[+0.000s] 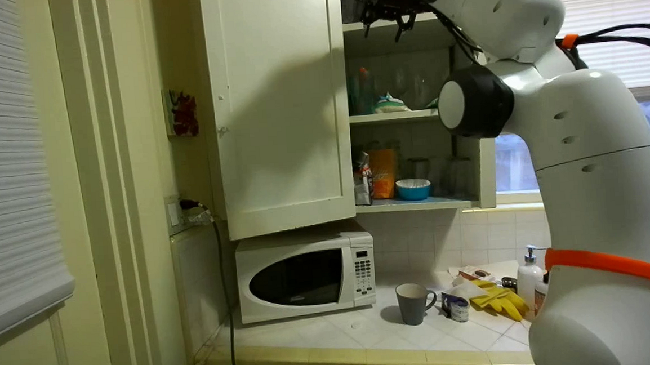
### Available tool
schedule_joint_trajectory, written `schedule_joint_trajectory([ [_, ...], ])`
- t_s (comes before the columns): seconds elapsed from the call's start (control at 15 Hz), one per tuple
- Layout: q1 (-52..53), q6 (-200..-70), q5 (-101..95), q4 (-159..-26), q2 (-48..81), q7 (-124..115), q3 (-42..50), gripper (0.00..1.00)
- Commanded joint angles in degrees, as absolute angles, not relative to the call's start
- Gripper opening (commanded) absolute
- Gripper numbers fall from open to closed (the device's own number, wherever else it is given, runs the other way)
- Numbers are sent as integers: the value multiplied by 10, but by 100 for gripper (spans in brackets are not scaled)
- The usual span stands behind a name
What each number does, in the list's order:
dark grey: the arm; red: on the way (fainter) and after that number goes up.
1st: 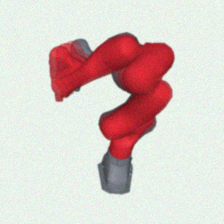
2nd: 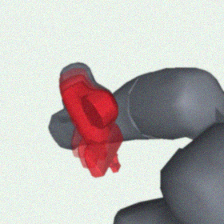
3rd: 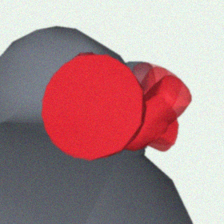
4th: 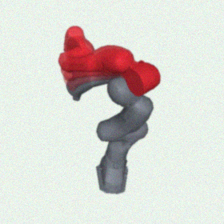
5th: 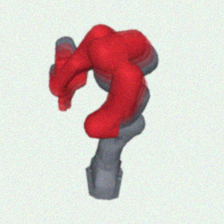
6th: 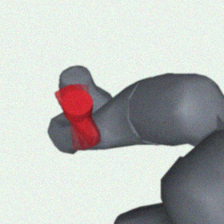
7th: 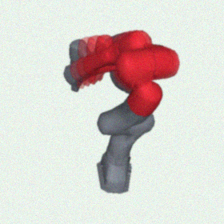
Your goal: Put the blue cup on the bottom shelf onto the second shelf
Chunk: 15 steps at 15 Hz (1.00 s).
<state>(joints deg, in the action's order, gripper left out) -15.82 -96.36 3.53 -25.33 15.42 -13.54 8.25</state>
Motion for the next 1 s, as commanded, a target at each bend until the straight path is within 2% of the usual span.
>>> schedule_joint_trajectory([
  [0.0, -169, -911, 43, -253, 130, -148, 82, 100],
  [0.93, -222, -799, 135, -246, 142, -132, 77, 100],
])
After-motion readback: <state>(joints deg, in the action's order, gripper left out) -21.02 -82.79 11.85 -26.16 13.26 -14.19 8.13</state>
